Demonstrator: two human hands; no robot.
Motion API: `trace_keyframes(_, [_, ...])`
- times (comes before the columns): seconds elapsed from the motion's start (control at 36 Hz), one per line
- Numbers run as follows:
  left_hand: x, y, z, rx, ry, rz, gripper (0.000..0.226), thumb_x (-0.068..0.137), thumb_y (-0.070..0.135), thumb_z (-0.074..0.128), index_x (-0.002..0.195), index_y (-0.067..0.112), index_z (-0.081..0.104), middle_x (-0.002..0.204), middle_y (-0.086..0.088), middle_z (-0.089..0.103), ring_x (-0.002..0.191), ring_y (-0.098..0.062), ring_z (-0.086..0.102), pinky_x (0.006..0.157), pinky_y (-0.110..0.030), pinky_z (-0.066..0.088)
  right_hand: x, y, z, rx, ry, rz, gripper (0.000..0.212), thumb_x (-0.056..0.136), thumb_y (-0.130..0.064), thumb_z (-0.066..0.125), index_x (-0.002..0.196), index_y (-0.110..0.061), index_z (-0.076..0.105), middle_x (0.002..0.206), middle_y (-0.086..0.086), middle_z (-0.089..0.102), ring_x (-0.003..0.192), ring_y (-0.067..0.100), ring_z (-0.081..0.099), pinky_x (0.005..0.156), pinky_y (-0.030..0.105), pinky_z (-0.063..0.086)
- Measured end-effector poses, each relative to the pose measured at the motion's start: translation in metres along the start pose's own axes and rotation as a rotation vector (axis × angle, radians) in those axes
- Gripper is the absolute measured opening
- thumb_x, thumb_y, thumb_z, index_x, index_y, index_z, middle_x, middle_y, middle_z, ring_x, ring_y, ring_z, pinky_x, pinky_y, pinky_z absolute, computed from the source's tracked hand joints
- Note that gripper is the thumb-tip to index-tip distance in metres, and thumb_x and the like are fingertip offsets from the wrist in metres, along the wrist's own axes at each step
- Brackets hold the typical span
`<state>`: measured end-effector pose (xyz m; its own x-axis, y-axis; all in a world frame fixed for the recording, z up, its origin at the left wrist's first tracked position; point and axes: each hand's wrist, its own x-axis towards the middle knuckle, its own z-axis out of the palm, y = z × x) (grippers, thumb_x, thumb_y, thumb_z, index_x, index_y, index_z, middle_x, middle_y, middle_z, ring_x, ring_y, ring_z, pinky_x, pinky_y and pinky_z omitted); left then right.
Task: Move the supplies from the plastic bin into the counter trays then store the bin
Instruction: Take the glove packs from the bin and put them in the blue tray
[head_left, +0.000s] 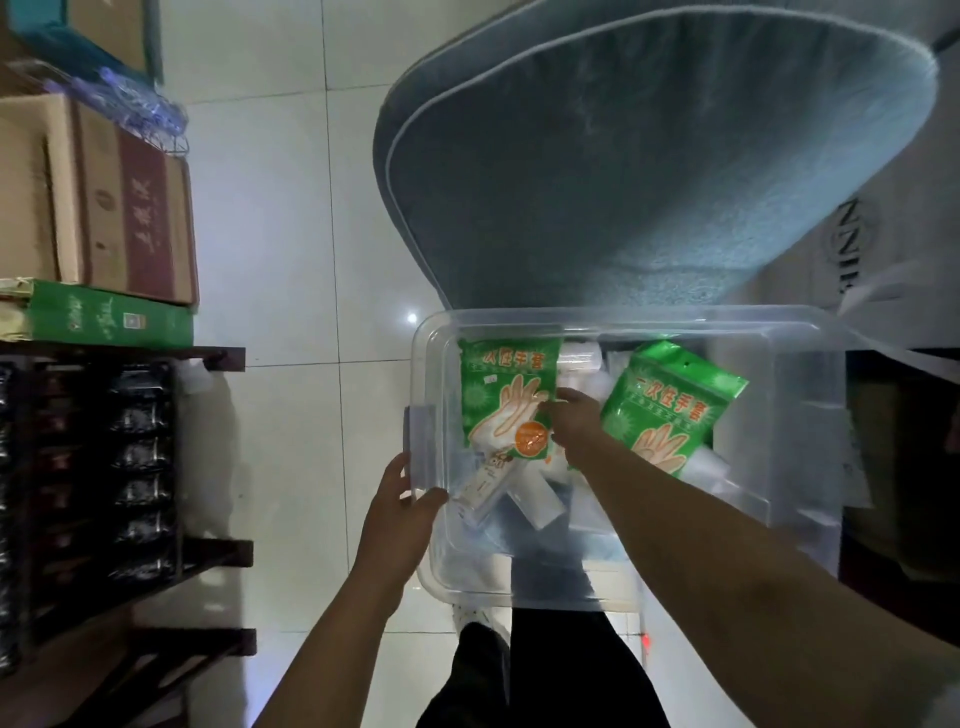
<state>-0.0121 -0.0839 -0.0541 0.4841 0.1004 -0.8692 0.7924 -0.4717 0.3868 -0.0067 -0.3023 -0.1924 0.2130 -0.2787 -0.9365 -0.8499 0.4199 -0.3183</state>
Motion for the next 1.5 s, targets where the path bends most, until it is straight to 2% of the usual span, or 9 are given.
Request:
trace_keyframes(0.19, [-0.007, 0.002, -0.007, 0.030, -0.006, 0.021, 0.057, 0.092, 0.024, 0.065, 0.142, 0.036, 0.042, 0.136, 0.001, 0.055, 0.104, -0.015, 0.057, 0.074, -0.026, 0.043, -0.027, 0.013, -0.005, -0.004, 0.017, -0.088, 0.025, 0.082, 0.002, 0.065, 0.106, 0.000, 0.070, 0.101, 0.026, 0.071, 0.087, 0.036, 0.068, 0.084, 0.056, 0.054])
trace_keyframes(0.36, [-0.019, 0.002, -0.019, 0.025, 0.032, 0.095, 0.061, 0.092, 0.023, 0.065, 0.145, 0.037, 0.040, 0.149, -0.002, 0.045, 0.117, -0.017, 0.048, 0.087, -0.031, 0.037, -0.070, 0.015, -0.016, 0.024, -0.014, -0.221, 0.022, 0.081, 0.007, 0.066, 0.071, -0.013, 0.068, 0.079, 0.018, 0.068, 0.075, 0.028, 0.061, 0.066, 0.038, 0.050])
trace_keyframes(0.61, [-0.055, 0.011, -0.045, 0.077, -0.104, 0.301, 0.048, 0.090, 0.016, 0.064, 0.134, 0.032, 0.055, 0.136, 0.000, 0.057, 0.112, -0.016, 0.056, 0.073, -0.023, 0.044, -0.167, 0.020, -0.055, 0.103, -0.083, -0.267, 0.015, 0.086, -0.004, 0.069, 0.099, 0.004, 0.068, 0.088, 0.016, 0.063, 0.081, 0.027, 0.061, 0.065, 0.040, 0.060])
trace_keyframes(0.81, [-0.101, 0.018, -0.068, 0.065, -0.485, 0.365, 0.048, 0.091, 0.027, 0.068, 0.135, 0.035, 0.051, 0.131, 0.004, 0.057, 0.118, -0.017, 0.057, 0.090, -0.032, 0.046, -0.287, 0.063, -0.082, 0.302, -0.174, -0.421, 0.035, 0.087, -0.012, 0.065, 0.113, 0.011, 0.060, 0.104, 0.025, 0.061, 0.092, 0.033, 0.057, 0.075, 0.046, 0.049])
trace_keyframes(0.92, [-0.121, 0.021, -0.069, 0.019, -0.832, 0.294, 0.042, 0.092, 0.018, 0.066, 0.132, 0.024, 0.058, 0.119, -0.009, 0.072, 0.101, -0.025, 0.070, 0.070, -0.031, 0.056, -0.341, 0.103, -0.094, 0.354, -0.228, -0.464, 0.038, 0.085, -0.021, 0.065, 0.117, -0.002, 0.065, 0.117, 0.022, 0.068, 0.100, 0.034, 0.065, 0.080, 0.051, 0.055])
trace_keyframes(1.0, [-0.139, 0.019, -0.057, 0.091, -0.944, 0.337, 0.044, 0.090, 0.007, 0.065, 0.132, 0.015, 0.059, 0.112, -0.015, 0.072, 0.089, -0.027, 0.069, 0.063, -0.032, 0.055, -0.367, 0.133, -0.104, 0.404, -0.144, -0.497, 0.035, 0.089, -0.018, 0.061, 0.120, -0.002, 0.064, 0.119, 0.023, 0.067, 0.103, 0.036, 0.066, 0.090, 0.059, 0.050])
trace_keyframes(1.11, [-0.162, 0.012, -0.033, 0.190, -1.014, 0.420, 0.047, 0.086, 0.003, 0.069, 0.131, 0.014, 0.059, 0.111, -0.015, 0.074, 0.091, -0.028, 0.072, 0.060, -0.032, 0.056, -0.396, 0.161, -0.121, 0.451, -0.016, -0.525, 0.030, 0.095, -0.008, 0.055, 0.124, -0.006, 0.061, 0.115, 0.022, 0.069, 0.091, 0.033, 0.070, 0.070, 0.046, 0.059])
trace_keyframes(1.22, [-0.181, 0.009, -0.006, 0.236, -1.049, 0.444, 0.053, 0.085, 0.006, 0.071, 0.135, 0.016, 0.056, 0.120, -0.015, 0.071, 0.108, -0.036, 0.069, 0.076, -0.044, 0.058, -0.416, 0.177, -0.144, 0.401, 0.111, -0.597, 0.051, 0.083, 0.007, 0.067, 0.127, -0.017, 0.058, 0.113, 0.014, 0.072, 0.089, 0.029, 0.073, 0.059, 0.027, 0.057])
trace_keyframes(1.5, [-0.230, 0.030, 0.107, 0.314, -1.073, 0.520, 0.052, 0.078, 0.004, 0.077, 0.127, 0.017, 0.065, 0.122, -0.010, 0.071, 0.108, -0.034, 0.070, 0.088, -0.048, 0.057, -0.416, 0.193, -0.238, 0.398, 0.378, -0.671, 0.067, 0.080, 0.008, 0.071, 0.128, -0.036, 0.055, 0.106, 0.004, 0.067, 0.080, 0.013, 0.074, 0.057, 0.025, 0.058])
